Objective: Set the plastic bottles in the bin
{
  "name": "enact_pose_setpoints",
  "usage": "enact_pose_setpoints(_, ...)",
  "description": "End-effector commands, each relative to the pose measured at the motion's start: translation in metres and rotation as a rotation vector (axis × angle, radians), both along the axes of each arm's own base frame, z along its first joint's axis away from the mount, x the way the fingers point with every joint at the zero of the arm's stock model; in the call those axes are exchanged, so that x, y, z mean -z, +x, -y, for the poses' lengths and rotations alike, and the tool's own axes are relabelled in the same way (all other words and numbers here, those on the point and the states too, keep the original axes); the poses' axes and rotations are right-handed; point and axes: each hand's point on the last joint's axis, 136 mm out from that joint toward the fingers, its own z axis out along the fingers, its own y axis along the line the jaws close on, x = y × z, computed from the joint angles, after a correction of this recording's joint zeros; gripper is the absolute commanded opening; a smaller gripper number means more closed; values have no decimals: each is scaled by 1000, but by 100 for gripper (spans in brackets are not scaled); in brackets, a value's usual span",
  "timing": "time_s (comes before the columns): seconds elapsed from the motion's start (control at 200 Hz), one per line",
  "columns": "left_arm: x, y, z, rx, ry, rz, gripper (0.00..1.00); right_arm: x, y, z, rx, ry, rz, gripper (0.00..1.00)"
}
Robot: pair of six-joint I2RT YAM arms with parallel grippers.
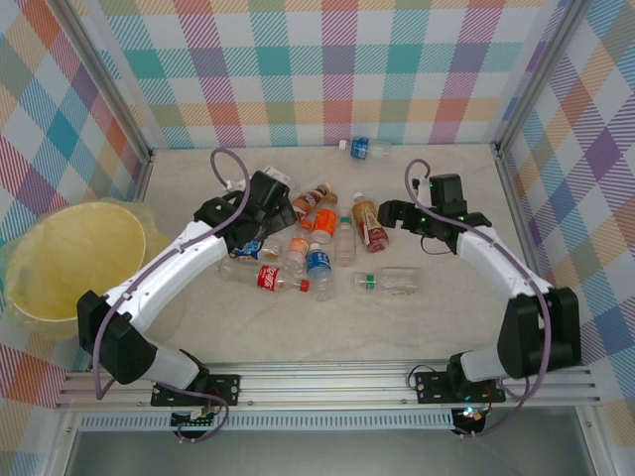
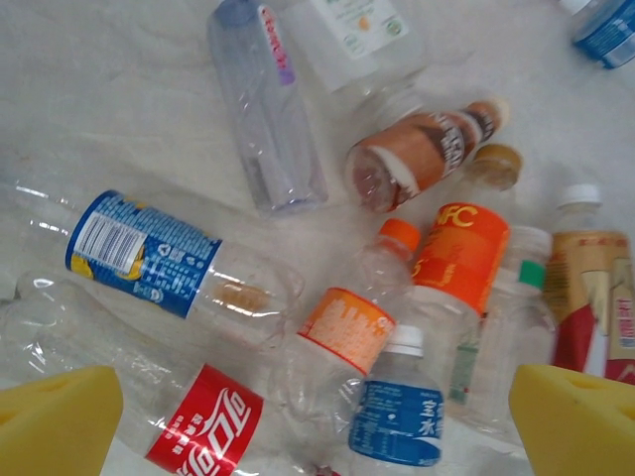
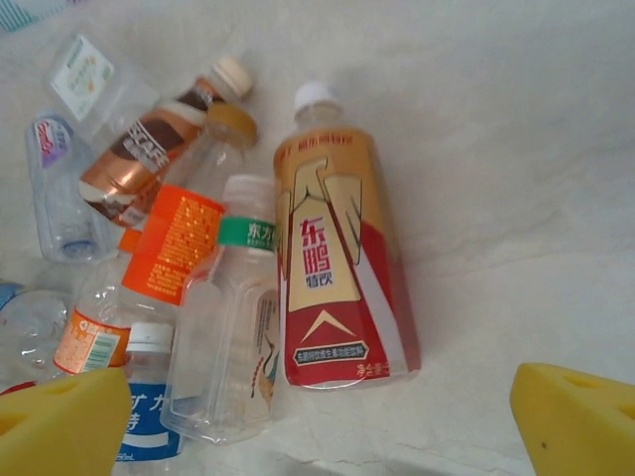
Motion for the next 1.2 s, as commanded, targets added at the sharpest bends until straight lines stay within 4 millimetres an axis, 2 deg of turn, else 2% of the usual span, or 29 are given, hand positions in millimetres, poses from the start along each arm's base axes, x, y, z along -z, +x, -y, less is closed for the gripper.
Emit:
enact_pose_setpoints(0.0, 4, 2, -2, -25, -37, 9, 100, 9, 5, -18, -24, 45, -97, 93)
enact_pose_setpoints(0.18, 11, 1, -10, -42, -44, -4, 100, 49, 6, -25, -51, -196, -160, 92)
enact_pose_setpoints(0.355, 16, 1, -18, -60, -53, -12, 100, 73, 7, -29, -54, -310, -203, 91)
enact_pose_setpoints(0.69, 23, 1, -21, -64, -57, -32, 100, 93, 15, -35, -89, -444, -214, 86)
enact_pose_setpoints(0.875, 26, 1, -21, -61, -61, -43, 100, 98, 20, -39, -95, -453, -213, 83)
enact_pose_setpoints(1.195, 29, 5, -5, -1, -118, -60, 100, 107, 25, -39, -81, -458, -201, 75)
